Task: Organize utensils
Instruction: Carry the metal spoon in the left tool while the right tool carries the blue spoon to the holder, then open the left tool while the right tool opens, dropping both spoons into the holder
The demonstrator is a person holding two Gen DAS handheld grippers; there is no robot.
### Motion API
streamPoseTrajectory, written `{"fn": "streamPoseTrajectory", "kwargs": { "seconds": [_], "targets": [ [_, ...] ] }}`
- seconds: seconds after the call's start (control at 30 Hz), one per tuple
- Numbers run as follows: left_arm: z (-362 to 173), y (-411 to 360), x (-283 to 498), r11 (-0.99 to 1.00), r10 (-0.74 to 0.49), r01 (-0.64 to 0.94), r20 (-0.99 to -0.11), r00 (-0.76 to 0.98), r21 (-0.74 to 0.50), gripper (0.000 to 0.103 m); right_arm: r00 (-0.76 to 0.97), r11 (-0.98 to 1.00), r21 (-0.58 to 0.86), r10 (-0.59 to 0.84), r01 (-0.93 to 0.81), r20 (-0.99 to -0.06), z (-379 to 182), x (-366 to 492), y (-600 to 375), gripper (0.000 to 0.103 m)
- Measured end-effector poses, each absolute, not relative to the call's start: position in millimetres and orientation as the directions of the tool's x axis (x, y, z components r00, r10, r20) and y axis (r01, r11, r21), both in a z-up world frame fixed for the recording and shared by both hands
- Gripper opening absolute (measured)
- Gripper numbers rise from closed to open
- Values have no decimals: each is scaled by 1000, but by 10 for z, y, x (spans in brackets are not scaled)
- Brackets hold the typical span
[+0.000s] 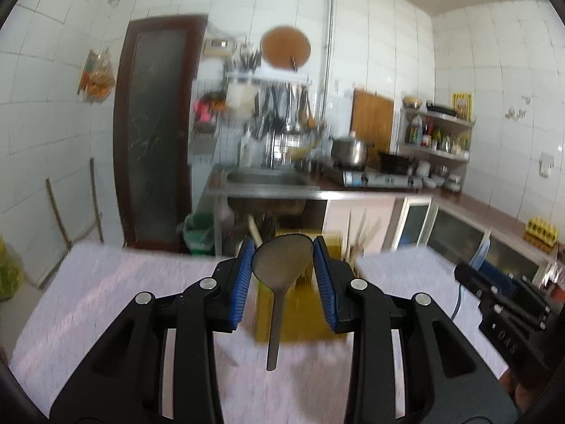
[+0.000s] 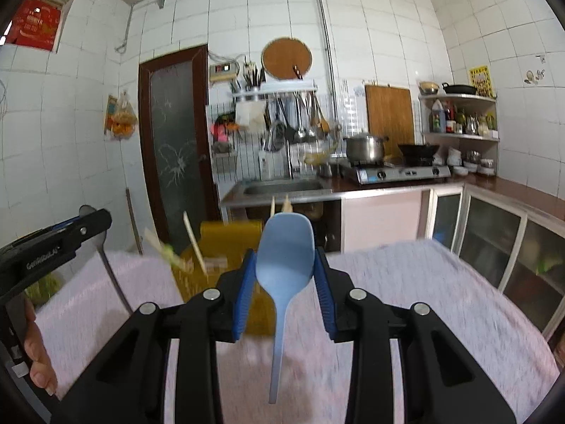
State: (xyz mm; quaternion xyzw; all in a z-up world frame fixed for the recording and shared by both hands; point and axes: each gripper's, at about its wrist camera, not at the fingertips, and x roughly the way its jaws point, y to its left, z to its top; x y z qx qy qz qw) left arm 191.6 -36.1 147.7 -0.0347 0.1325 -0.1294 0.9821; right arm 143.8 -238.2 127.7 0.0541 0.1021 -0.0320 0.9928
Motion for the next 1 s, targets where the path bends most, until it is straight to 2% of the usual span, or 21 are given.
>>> {"fn": "streamPoseTrajectory", "kwargs": {
  "seconds": [0.13,0.27,0.43,0.73,1.0],
  "targets": [
    [1812,-445,2312,958,-277,254,-193,941,-135,33,985,993,94,-49,65,-164,1560,1779,-2368,33],
    [1910,-609,2661,963,-262,246,-160,952,-112,33,989,994,92,-47,60,-139,1707,2113,-2340,33],
    [1724,-784,3074,967,-252,238,-184,950,-93,33,990,991,123,-26,43,-136,1713,2536,-2326,33],
    [1160,-800,3437,974,-224,206,-271,936,-92,33,970,989,141,-11,47,-245,1242,2909,-2327,33],
    [927,-657,3582,981,-190,165,-337,922,-99,33,950,996,66,-33,57,-311,1052,2939,-2248,33]
  ]
}}
